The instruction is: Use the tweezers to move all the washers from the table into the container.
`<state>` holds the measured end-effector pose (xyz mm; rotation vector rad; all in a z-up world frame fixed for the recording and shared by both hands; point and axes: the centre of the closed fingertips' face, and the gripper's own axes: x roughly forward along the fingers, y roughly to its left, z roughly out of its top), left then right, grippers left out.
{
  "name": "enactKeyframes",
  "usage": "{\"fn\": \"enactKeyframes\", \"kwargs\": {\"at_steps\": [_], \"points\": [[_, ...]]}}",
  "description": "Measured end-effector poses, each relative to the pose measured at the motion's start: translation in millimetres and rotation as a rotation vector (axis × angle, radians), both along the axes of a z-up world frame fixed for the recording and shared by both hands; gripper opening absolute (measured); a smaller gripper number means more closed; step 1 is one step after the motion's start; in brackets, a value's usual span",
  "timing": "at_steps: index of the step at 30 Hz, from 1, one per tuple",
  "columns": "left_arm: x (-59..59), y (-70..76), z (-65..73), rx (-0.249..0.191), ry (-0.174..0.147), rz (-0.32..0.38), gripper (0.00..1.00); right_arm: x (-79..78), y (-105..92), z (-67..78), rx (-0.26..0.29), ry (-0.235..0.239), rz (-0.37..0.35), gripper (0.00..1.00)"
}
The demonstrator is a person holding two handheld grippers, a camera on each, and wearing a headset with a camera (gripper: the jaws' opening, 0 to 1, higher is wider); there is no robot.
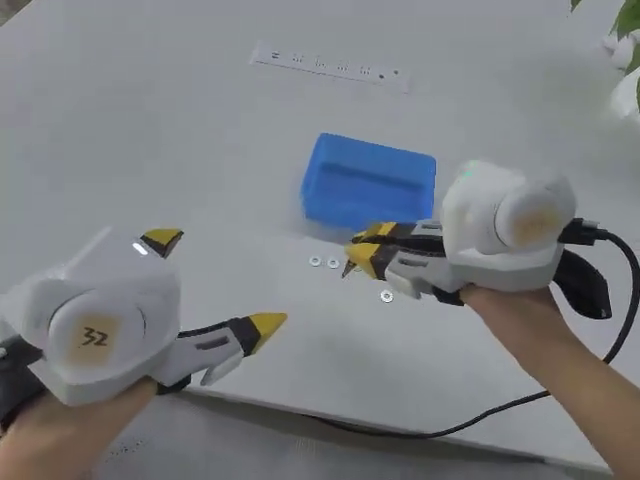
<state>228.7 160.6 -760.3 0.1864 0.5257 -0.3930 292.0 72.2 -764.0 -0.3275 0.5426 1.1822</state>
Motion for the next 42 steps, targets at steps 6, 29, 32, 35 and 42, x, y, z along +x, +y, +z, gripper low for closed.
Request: {"fn": "enactKeyframes", "kwargs": {"at_steps": [6,29,32,35,42], "points": [[4.1,3.9,-2.8,0.009,-0.008,0.013,0.82,7.2,14.9,-10.4,-0.012,0.005,0.025,0.03],[-0.2,0.0,-15.1,0.126,0.02,-0.032,0.82,24.7,30.6,-37.0,-0.007,0.068,0.03,0.04],[-0.2,0.9,-16.2,0.131,0.026,-0.03,0.82,25.8,31.3,-36.7,-0.009,0.061,0.034,0.03],[-0.2,1.3,-16.5,0.136,0.027,-0.029,0.82,25.7,31.9,-36.8,-0.009,0.063,0.037,0.03],[-0.4,2.4,-18.3,0.154,0.032,-0.032,0.82,26.5,33.4,-38.2,-0.01,0.076,0.034,0.03]]}}
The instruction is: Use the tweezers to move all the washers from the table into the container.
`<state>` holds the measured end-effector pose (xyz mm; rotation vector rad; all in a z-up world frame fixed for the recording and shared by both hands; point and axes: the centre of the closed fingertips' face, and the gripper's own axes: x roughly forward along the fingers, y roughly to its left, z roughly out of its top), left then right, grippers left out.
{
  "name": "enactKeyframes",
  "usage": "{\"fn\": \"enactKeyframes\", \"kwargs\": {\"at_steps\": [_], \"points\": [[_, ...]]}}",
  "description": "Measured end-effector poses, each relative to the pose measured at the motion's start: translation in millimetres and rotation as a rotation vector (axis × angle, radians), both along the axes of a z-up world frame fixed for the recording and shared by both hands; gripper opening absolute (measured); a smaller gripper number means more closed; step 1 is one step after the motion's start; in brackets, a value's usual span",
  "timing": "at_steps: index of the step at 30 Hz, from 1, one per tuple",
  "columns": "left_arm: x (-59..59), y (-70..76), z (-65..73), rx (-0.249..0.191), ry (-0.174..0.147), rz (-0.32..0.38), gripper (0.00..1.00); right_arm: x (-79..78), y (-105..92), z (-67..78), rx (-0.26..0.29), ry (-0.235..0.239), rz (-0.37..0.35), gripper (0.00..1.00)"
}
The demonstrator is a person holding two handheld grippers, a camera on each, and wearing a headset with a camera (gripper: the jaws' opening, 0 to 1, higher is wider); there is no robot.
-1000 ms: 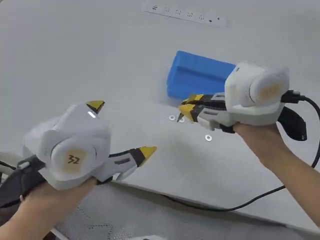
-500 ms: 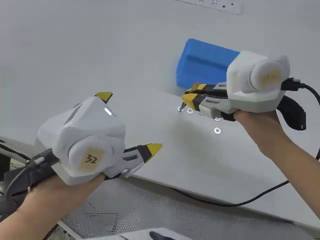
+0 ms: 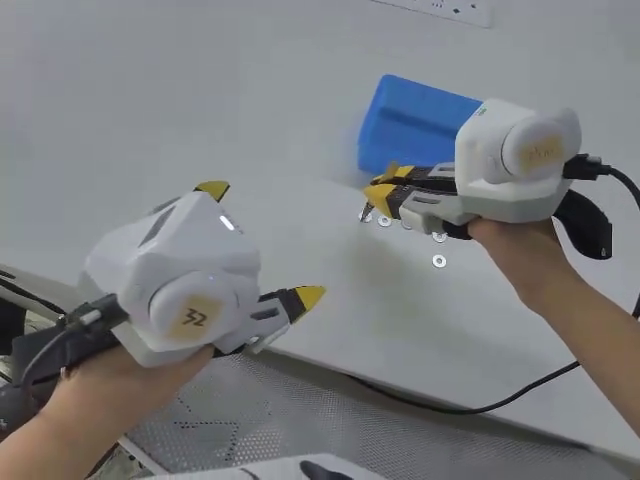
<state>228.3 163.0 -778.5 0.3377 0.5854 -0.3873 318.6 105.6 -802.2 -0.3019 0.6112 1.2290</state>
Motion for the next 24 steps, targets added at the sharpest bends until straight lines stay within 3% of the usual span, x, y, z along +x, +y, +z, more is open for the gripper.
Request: {"fn": "enactKeyframes", "kwargs": {"at_steps": [7,9,16,24], "points": [[-0.6,0.2,-1.2,0.016,-0.001,-0.008,0.81,0.0,-1.1,-1.3,-0.008,-0.004,-0.015,0.02],[-0.3,0.8,-1.1,0.016,-0.003,-0.005,0.82,0.9,-2.1,-1.6,-0.037,-0.037,-0.011,0.02],[0.1,-0.5,0.1,0.0,-0.007,-0.003,0.85,-1.2,0.2,-0.7,-0.046,-0.013,-0.013,0.02],[1.1,0.2,0.3,0.004,-0.015,0.003,0.88,-7.6,0.1,24.4,-0.001,-0.02,-0.003,0.02]]}}
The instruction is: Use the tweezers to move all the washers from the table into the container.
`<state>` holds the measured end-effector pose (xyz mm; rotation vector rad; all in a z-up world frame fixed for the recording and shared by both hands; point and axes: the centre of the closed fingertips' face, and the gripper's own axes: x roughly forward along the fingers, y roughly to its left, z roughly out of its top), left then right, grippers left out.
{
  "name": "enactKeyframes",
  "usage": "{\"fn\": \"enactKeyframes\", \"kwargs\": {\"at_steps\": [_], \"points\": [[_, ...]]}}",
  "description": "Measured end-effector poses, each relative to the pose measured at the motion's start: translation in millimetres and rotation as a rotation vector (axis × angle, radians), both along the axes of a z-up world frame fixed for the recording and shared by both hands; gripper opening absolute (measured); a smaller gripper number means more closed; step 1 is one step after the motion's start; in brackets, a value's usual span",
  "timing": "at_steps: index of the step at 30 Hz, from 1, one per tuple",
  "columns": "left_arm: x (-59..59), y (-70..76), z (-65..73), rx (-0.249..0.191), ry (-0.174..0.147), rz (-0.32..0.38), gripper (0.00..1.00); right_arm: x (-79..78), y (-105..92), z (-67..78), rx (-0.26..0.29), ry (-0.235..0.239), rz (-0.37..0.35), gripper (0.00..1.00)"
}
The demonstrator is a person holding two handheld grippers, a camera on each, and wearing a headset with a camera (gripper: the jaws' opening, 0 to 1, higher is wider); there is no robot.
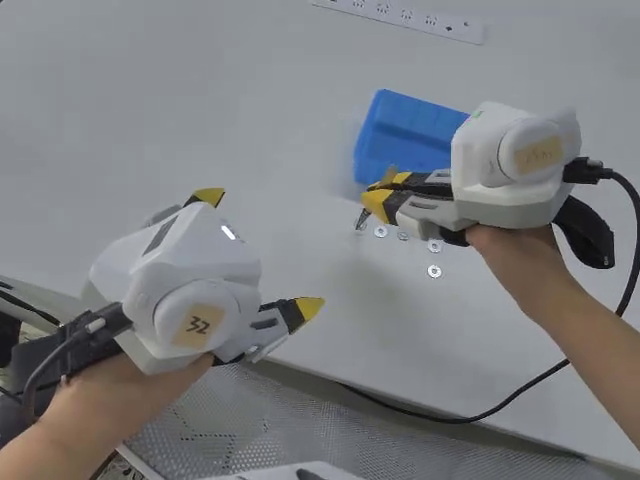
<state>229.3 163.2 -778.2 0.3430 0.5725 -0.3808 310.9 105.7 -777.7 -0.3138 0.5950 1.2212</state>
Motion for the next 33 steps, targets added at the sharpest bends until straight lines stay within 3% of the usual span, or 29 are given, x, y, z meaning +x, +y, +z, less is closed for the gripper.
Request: {"fn": "enactKeyframes", "kwargs": {"at_steps": [6,9,12,14,17,26,30,33], "points": [[-0.2,0.6,-2.5,0.006,0.009,-0.002,0.89,8.3,0.3,26.2,0.056,-0.014,-0.023,0.02],[0.3,0.9,-4.1,0.014,0.012,-0.002,0.91,16.3,0.9,42.9,0.126,0.006,-0.064,0.02],[-0.7,0.2,-7.0,0.018,0.027,-0.005,0.93,24.6,-1.0,52.4,0.15,-0.003,-0.083,0.02],[-0.3,-0.1,-6.1,0.022,0.02,-0.008,0.94,30.2,-0.4,56.9,0.161,-0.009,-0.094,0.02],[-0.5,-2.4,-5.8,-0.002,0.026,-0.009,0.97,36.6,-0.7,62.4,0.164,-0.028,-0.107,0.02],[0.8,-1.4,-4.9,-0.005,0.02,-0.001,0.99,59.5,-0.4,62.5,0.152,-0.084,-0.162,0.02],[1.8,-3.0,-1.2,-0.026,0.004,-0.001,0.99,76.0,-1.9,50.6,0.14,-0.083,-0.191,0.02],[2.7,-2.8,-0.3,-0.049,0.004,0.008,0.99,78.5,-0.4,45.4,0.133,-0.077,-0.201,0.02]]}}
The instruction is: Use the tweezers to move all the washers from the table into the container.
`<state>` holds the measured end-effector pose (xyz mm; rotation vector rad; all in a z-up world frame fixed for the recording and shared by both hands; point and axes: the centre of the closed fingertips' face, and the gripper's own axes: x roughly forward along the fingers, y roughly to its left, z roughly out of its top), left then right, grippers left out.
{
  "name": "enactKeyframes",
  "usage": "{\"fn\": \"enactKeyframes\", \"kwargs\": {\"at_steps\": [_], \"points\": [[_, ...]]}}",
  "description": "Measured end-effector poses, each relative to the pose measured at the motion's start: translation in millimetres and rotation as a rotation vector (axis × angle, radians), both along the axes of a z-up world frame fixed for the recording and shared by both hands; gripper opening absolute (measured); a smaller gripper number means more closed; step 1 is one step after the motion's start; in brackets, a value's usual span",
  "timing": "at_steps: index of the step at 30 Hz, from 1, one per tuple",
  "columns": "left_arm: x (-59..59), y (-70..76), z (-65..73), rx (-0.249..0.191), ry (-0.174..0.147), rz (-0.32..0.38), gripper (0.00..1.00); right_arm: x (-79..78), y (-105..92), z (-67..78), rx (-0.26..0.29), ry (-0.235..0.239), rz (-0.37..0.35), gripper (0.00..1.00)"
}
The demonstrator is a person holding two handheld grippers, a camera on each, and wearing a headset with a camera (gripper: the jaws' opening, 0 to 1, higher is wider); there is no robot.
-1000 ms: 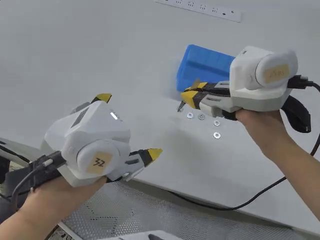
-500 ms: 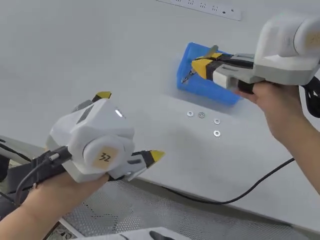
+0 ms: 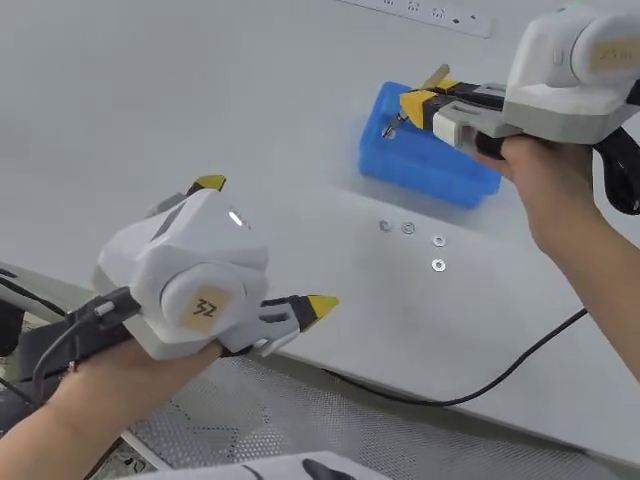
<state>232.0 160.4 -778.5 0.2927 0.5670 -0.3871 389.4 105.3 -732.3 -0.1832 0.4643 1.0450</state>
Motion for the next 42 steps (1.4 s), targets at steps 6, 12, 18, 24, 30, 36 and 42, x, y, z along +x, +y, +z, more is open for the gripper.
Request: {"fn": "enactKeyframes", "kwargs": {"at_steps": [6,12,18,24,30,36,42], "points": [[0.1,2.1,-0.8,-0.008,0.006,0.018,0.99,8.6,-2.0,-23.7,-0.042,0.018,-0.028,0.02],[-2.3,3.3,-5.0,-0.014,0.039,0.027,0.95,10.4,-1.1,-47.9,-0.096,0.031,-0.025,0.02],[-1.9,5.2,-5.1,-0.021,0.04,0.038,0.96,7.8,-0.5,-58.8,-0.093,0.063,-0.031,0.02],[-2.6,4.8,-6.0,-0.009,0.042,0.034,0.96,5.3,-2.4,-63.4,-0.104,0.058,-0.03,0.02],[-3.9,3.9,-7.3,0.029,0.041,0.017,0.94,8.8,-2.4,-64.3,-0.102,0.054,-0.039,0.02],[-4.4,3.8,-7.5,0.039,0.042,0.012,0.94,7.8,-1.1,-62.8,-0.107,0.059,-0.028,0.03],[-5.8,-0.7,-6.8,0.043,0.036,-0.015,0.94,7.3,-4.3,-38.2,-0.083,0.023,-0.028,0.03]]}}
